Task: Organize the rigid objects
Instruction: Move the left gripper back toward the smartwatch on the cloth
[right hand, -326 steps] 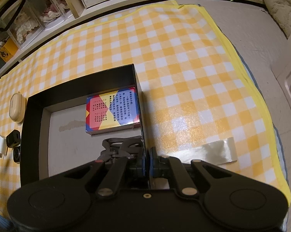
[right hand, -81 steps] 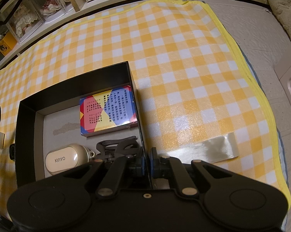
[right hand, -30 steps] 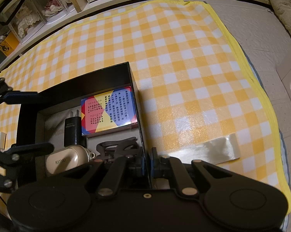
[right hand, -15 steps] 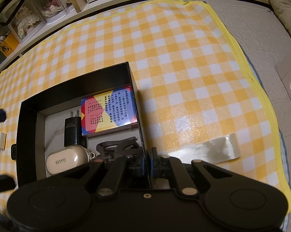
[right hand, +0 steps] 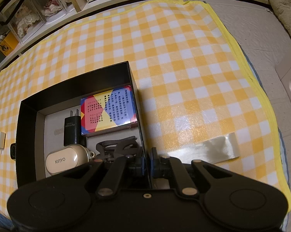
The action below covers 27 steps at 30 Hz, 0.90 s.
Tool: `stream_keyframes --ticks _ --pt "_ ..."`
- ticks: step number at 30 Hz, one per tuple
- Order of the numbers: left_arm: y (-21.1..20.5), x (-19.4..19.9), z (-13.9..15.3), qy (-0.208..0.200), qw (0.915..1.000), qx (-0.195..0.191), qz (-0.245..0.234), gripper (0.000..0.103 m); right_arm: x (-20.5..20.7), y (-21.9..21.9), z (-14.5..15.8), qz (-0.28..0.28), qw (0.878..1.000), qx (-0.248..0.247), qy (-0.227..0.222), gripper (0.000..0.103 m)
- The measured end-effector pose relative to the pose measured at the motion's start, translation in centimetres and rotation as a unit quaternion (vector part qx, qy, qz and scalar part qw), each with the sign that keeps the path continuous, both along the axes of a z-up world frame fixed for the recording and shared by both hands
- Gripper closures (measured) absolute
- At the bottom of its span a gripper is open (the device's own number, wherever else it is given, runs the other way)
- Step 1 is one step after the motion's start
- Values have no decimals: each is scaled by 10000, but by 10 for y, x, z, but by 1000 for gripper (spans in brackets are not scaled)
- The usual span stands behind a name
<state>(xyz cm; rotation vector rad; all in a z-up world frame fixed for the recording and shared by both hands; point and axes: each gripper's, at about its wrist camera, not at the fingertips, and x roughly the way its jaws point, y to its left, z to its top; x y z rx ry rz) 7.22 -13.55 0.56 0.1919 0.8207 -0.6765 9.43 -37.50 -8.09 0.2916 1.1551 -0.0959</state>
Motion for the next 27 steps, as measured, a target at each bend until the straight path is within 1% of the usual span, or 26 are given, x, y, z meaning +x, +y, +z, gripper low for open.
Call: stream_keyframes --ticks 7,12,15,19,23,25,27 --pt "9 -12 3 50 9991 -170 391 0 0 0 0 1 10000 -5 1 97" --pt "14 -18 -1 22 9972 9 745 0 0 0 0 -1 10000 -4 4 97" --pt "20 -18 -5 98 9949 20 1004 0 0 0 0 -1 10000 -3 5 97" --pt "36 -17 -11 179 9896 -169 1417 0 1 1 1 -1 10000 -5 6 97" --pt "52 -14 -18 185 9844 -216 1736 0 1 1 0 -1 10000 -13 13 97" --pt "62 -11 -22 183 9804 -212 1953 0 0 0 -1 -3 10000 -19 19 97" --pt "74 -6 -27 259 9745 -217 2217 0 0 0 -1 -2 10000 -20 20 97"
